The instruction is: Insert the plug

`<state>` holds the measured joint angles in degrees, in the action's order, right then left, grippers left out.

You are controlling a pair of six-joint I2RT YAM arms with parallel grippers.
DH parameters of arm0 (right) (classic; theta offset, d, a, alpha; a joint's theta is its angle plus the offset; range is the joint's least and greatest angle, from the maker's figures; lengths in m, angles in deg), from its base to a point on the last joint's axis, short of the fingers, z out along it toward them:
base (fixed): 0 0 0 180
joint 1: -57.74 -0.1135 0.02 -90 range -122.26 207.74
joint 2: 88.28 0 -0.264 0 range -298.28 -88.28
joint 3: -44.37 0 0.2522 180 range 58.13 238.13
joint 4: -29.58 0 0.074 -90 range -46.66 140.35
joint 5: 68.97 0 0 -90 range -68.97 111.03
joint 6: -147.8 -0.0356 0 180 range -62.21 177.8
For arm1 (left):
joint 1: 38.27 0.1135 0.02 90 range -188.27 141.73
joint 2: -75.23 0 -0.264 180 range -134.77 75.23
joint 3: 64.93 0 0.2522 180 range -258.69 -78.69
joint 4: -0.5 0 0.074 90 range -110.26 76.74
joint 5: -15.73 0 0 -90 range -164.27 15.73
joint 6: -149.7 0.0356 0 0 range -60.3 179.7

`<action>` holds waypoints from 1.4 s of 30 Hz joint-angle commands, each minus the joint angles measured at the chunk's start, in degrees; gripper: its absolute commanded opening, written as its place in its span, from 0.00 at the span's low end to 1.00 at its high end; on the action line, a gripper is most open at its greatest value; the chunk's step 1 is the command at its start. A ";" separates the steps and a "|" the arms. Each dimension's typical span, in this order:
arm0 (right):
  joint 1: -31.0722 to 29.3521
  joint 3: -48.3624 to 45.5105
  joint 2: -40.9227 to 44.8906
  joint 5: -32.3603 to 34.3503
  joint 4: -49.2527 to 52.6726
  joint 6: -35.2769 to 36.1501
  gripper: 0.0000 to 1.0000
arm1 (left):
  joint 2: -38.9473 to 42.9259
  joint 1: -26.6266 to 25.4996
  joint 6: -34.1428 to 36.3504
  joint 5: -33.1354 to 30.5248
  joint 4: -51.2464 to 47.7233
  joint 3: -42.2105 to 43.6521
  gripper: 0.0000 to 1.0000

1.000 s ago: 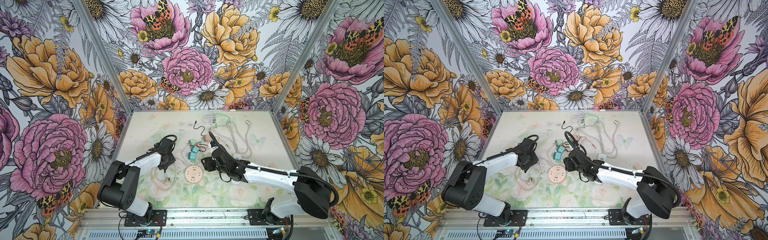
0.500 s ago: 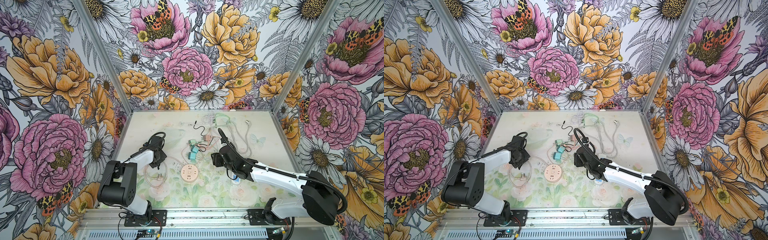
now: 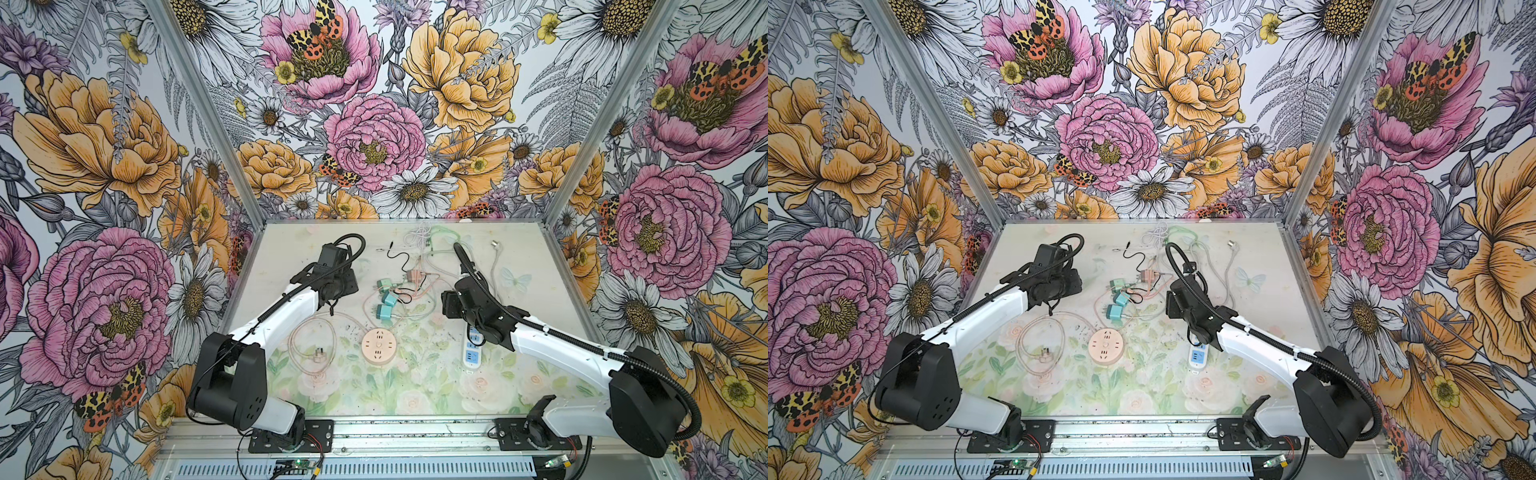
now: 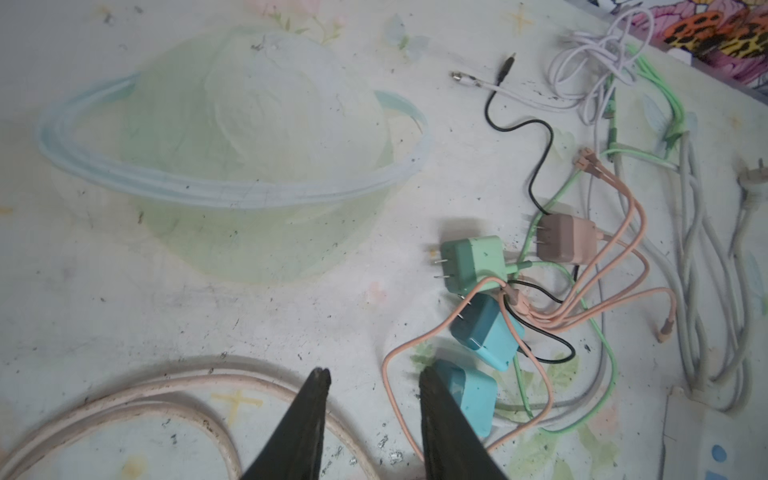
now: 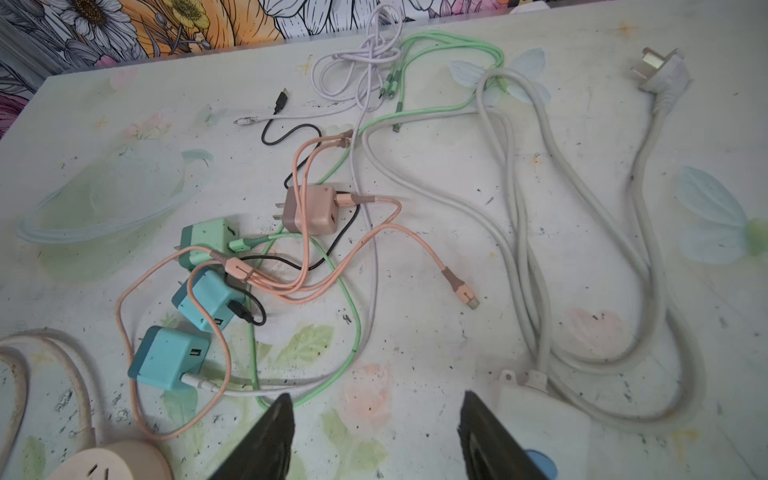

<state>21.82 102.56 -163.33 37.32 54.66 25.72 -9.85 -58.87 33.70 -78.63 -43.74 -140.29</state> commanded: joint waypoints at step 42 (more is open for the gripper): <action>10.34 -0.74 2.66 -7.03 2.68 -0.25 0.67 | -32.61 -5.56 35.10 2.37 -6.77 -24.84 0.51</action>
<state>31.85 102.53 -161.49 30.77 57.72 26.22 -41.92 -65.01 67.84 -74.23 -50.56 -166.00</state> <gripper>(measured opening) 0.665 0.511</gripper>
